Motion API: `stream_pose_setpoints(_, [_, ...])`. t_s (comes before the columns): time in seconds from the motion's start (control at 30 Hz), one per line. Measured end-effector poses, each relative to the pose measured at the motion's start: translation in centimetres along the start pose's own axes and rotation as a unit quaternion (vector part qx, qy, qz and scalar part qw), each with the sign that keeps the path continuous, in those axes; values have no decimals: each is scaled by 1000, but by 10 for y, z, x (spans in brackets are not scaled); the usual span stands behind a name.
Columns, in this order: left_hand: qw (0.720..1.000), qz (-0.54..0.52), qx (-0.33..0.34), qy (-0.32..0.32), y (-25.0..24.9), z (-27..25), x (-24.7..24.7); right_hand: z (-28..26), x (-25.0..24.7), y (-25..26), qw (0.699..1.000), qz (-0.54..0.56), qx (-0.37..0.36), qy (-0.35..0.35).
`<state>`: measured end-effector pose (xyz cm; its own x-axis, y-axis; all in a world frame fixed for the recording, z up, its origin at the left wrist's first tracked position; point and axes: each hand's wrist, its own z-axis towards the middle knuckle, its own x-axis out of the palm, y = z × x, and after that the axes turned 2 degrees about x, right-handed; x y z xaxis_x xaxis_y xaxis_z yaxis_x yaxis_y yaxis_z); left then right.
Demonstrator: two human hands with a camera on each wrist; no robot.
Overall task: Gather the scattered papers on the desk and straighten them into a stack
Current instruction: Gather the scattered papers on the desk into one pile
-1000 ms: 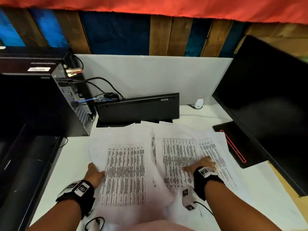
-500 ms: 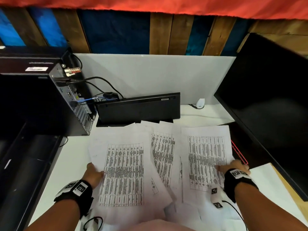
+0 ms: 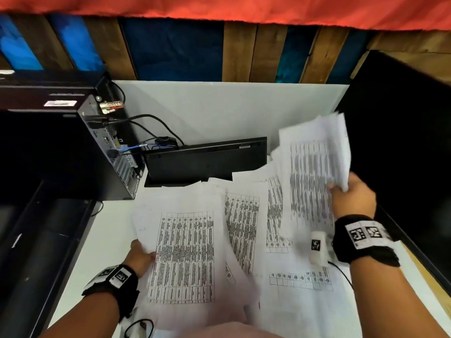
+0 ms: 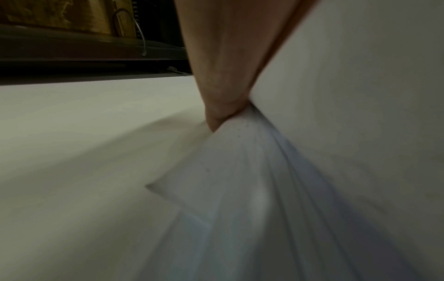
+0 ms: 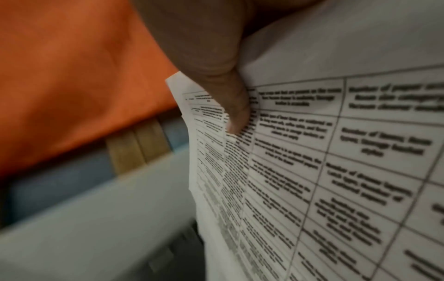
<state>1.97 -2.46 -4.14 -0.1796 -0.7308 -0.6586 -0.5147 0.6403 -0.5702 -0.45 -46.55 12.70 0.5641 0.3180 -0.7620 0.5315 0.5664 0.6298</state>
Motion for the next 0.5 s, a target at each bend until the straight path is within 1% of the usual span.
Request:
stream_pose_setpoints(0.07, [1000,-7,-1,4,1,2,0,-2,-26,33,991,111,-56,-39])
stream_pose_setpoints(0.1, [1000,-11,-2,8,3,2,-1,-6,-39,51,980,181,-74,-40])
stream_pose_setpoints(0.17, [1000,-16,-4,18,4,3,-1,-17,-61,81,944,309,-109,-22])
stream_pose_setpoints(0.23, [1000,-18,1,22,4,2,-1,-31,-68,101,913,387,-129,20])
stream_pose_setpoints(0.27, [1000,-19,1,23,4,2,-2,-36,-62,105,909,394,-126,48])
stream_pose_setpoints(0.33, [999,-17,-6,30,2,1,-2,-47,-38,110,925,347,-107,109])
stream_pose_setpoints(0.4, [999,-24,-14,32,1,2,-3,-63,0,105,935,295,-61,189])
stream_pose_setpoints(0.5, [997,-70,-26,31,-2,-3,-4,-98,72,80,936,185,9,301])
